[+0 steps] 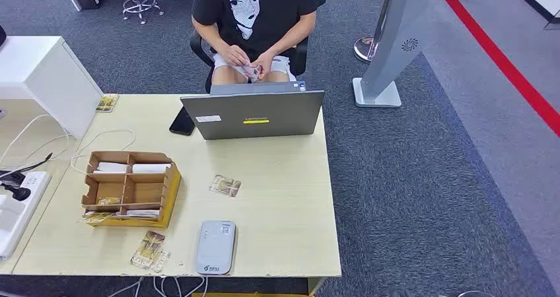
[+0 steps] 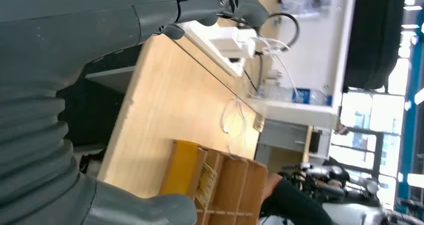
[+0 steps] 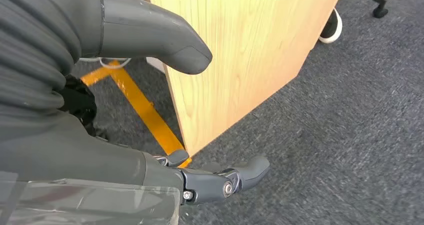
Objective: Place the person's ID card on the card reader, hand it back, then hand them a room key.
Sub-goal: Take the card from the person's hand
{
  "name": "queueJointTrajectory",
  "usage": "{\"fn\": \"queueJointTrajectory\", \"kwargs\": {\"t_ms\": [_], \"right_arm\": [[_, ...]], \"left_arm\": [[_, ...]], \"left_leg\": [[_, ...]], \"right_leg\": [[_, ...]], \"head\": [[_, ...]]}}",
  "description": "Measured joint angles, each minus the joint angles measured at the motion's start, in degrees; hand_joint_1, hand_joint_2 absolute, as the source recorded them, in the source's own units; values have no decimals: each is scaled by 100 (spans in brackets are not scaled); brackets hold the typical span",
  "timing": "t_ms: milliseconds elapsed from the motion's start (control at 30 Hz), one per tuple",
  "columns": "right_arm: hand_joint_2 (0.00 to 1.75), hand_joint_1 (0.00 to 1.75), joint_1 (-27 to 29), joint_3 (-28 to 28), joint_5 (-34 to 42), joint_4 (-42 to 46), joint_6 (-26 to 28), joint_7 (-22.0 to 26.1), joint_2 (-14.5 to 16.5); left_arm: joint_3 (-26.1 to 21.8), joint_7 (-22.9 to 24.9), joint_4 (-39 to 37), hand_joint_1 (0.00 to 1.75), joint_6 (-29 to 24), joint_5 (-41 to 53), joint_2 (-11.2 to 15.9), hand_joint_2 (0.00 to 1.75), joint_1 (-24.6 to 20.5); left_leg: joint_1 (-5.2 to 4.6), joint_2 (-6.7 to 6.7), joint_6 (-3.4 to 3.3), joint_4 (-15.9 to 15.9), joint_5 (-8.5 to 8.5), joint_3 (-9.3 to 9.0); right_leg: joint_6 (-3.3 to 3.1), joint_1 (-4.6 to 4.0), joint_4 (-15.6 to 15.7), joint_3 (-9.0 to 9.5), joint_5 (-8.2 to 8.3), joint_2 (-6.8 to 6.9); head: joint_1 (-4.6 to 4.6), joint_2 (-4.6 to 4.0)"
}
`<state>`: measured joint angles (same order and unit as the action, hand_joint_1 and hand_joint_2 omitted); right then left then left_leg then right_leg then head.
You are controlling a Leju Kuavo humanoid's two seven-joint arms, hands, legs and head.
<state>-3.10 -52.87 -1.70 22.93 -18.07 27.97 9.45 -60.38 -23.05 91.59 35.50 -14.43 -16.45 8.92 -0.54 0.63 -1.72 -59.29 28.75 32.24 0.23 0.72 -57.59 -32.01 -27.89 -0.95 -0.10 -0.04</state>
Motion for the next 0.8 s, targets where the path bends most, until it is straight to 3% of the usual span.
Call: {"fn": "queueJointTrajectory", "kwargs": {"t_ms": [467, 800], "right_arm": [[175, 0, -176, 62, -1139, 165, 458, 438, 145], [175, 0, -362, 285, -1764, 166, 735, 582, 204]], "left_arm": [[1125, -259, 1829, 0, -673, 1360, -122, 175, 169], [2208, -73, 2408, 0, -1401, 2903, 273, 175, -43]], "left_leg": [[-1, -1, -3, -1, -4, -2], [0, -2, 0, -1, -6, -3]], "right_leg": [[-1, 0, 0, 0, 3, -1], [-2, 0, -1, 0, 4, -2]], "head": [[0, 0], [-1, 0]]}}
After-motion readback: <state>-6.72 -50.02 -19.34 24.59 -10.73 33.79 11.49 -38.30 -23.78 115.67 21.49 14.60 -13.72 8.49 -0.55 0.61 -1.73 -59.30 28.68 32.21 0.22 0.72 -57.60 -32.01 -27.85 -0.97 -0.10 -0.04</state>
